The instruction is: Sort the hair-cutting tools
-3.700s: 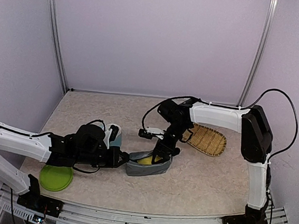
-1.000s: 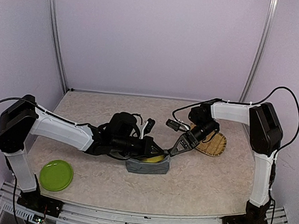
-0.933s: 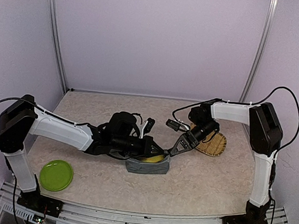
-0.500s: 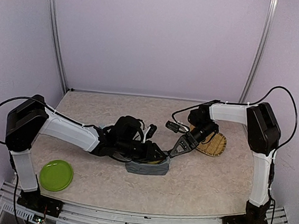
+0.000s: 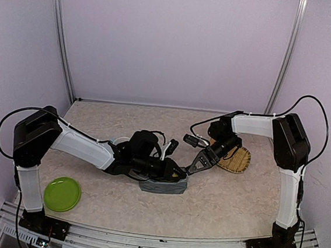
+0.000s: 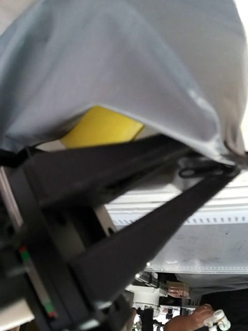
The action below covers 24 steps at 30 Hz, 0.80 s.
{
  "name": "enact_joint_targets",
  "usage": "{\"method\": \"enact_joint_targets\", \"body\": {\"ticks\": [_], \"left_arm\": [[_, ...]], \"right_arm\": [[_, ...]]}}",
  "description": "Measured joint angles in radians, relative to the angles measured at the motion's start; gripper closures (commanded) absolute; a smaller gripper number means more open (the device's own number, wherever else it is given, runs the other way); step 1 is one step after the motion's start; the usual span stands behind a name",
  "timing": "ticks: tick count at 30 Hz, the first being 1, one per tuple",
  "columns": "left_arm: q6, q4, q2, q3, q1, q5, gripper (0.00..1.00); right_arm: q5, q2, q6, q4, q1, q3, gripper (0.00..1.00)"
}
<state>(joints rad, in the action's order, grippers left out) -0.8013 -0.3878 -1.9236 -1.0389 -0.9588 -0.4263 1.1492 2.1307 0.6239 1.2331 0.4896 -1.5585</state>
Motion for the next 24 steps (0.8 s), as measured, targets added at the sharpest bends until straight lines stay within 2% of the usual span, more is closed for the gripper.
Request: {"method": "enact_joint_targets", "body": {"ticks": [6, 10, 13, 17, 24], "left_arm": [[0.019, 0.005, 0.004, 0.0, 0.0, -0.002, 0.89], [0.055, 0.051, 0.027, -0.005, 0.001, 0.005, 0.88], [0.086, 0.105, 0.042, -0.024, 0.004, 0.009, 0.81], [0.102, 0.138, 0.046, -0.039, 0.008, 0.011, 0.66], [0.068, 0.154, 0.016, -0.072, 0.011, 0.004, 0.57]], "right_arm": [[0.0, 0.0, 0.0, 0.0, -0.001, 0.0, 0.98], [0.0, 0.0, 0.001, -0.001, -0.001, 0.0, 0.98], [-0.001, 0.0, 0.0, -0.001, -0.001, 0.0, 0.98], [-0.001, 0.0, 0.0, 0.0, -0.001, 0.0, 0.98], [-0.002, 0.0, 0.001, 0.0, -0.001, 0.0, 0.98]]}}
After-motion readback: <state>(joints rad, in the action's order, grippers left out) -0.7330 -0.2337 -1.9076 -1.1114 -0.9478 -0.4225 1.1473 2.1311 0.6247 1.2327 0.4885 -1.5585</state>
